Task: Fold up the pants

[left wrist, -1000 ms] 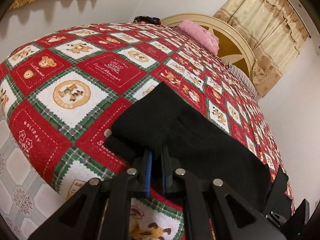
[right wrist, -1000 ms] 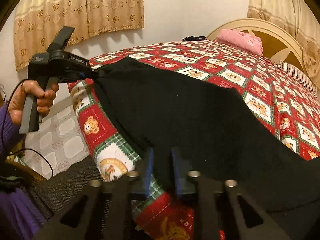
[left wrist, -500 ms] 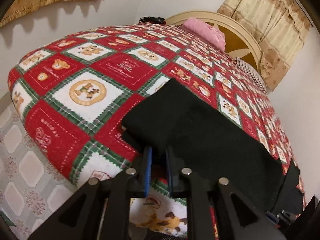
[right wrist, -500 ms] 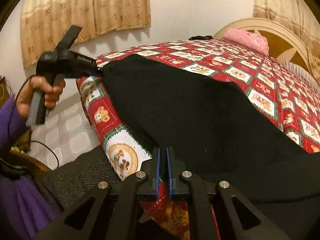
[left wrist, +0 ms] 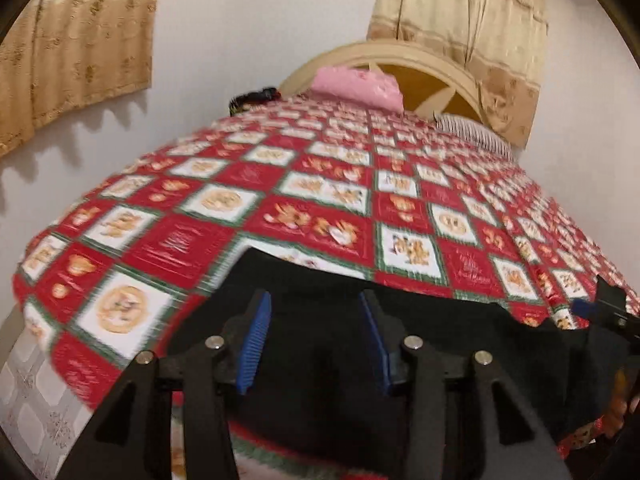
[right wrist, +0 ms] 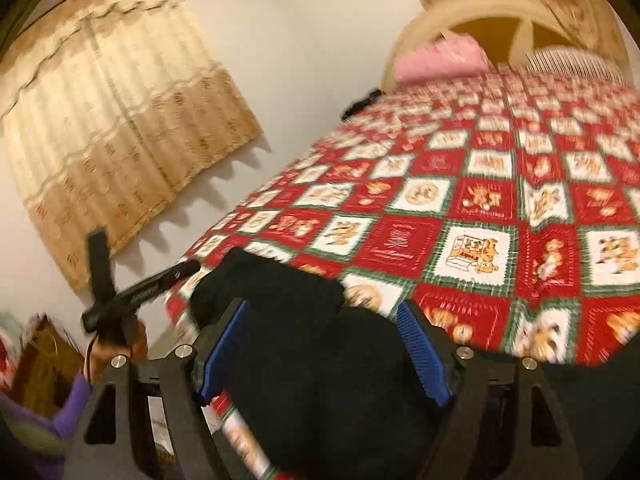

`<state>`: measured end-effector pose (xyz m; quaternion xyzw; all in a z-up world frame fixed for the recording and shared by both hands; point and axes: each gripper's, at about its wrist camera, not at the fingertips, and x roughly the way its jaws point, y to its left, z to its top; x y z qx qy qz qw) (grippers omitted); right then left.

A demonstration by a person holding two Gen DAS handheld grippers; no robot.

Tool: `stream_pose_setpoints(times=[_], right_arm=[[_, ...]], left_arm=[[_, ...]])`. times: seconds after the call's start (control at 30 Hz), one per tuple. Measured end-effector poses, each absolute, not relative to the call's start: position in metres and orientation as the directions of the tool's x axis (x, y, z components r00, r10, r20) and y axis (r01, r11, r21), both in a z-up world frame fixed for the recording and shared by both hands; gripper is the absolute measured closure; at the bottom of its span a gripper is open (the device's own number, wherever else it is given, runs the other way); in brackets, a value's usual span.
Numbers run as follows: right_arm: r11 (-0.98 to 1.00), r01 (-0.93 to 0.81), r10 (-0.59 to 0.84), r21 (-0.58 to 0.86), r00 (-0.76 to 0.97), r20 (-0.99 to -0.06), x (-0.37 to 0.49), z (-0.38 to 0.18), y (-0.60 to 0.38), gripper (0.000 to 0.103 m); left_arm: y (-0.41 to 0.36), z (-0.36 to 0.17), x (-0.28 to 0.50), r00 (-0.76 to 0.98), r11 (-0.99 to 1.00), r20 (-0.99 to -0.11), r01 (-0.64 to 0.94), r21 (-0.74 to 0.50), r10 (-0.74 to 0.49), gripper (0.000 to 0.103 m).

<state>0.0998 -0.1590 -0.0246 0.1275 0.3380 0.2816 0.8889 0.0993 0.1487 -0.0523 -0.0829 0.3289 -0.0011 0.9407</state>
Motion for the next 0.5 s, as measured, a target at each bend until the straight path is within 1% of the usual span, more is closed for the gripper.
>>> stream_pose_setpoints(times=[0.1, 0.17, 0.2, 0.27, 0.33, 0.37, 0.4, 0.5], right_arm=[[0.778, -0.377, 0.628, 0.503, 0.506, -0.592, 0.132, -0.056, -0.149, 0.026], [0.740, -0.359, 0.672, 0.569, 0.422, -0.608, 0.135, -0.071, -0.143, 0.026], [0.731, -0.365, 0.682, 0.576, 0.395, -0.615, 0.131, -0.076, -0.139, 0.026], [0.742, -0.419, 0.667, 0.523, 0.386, -0.637, 0.116, -0.074, -0.129, 0.026], [0.736, -0.463, 0.664, 0.494, 0.352, -0.659, 0.106, -0.072, -0.119, 0.026], [0.737, -0.463, 0.661, 0.492, 0.342, -0.668, 0.107, -0.073, -0.117, 0.026], [0.740, -0.457, 0.657, 0.493, 0.336, -0.675, 0.110, -0.076, -0.116, 0.026], [0.712, -0.431, 0.695, 0.555, 0.313, -0.648, 0.131, -0.082, -0.112, 0.026]], left_arm=[[0.142, -0.079, 0.109, 0.724, 0.983, -0.686, -0.067, -0.173, -0.072, 0.055], [0.139, -0.091, 0.106, 0.699, 0.982, -0.711, -0.074, -0.171, -0.071, 0.055], [0.138, -0.094, 0.101, 0.718, 0.985, -0.693, -0.066, -0.162, -0.065, 0.055], [0.135, -0.094, 0.096, 0.727, 0.988, -0.685, -0.059, -0.140, -0.054, 0.054], [0.134, -0.094, 0.096, 0.729, 0.988, -0.683, -0.061, -0.143, -0.054, 0.051], [0.134, -0.093, 0.098, 0.730, 0.986, -0.681, -0.063, -0.151, -0.058, 0.047], [0.133, -0.093, 0.098, 0.732, 0.985, -0.679, -0.063, -0.159, -0.063, 0.043], [0.126, -0.095, 0.099, 0.739, 0.989, -0.672, -0.065, -0.134, -0.042, 0.039]])
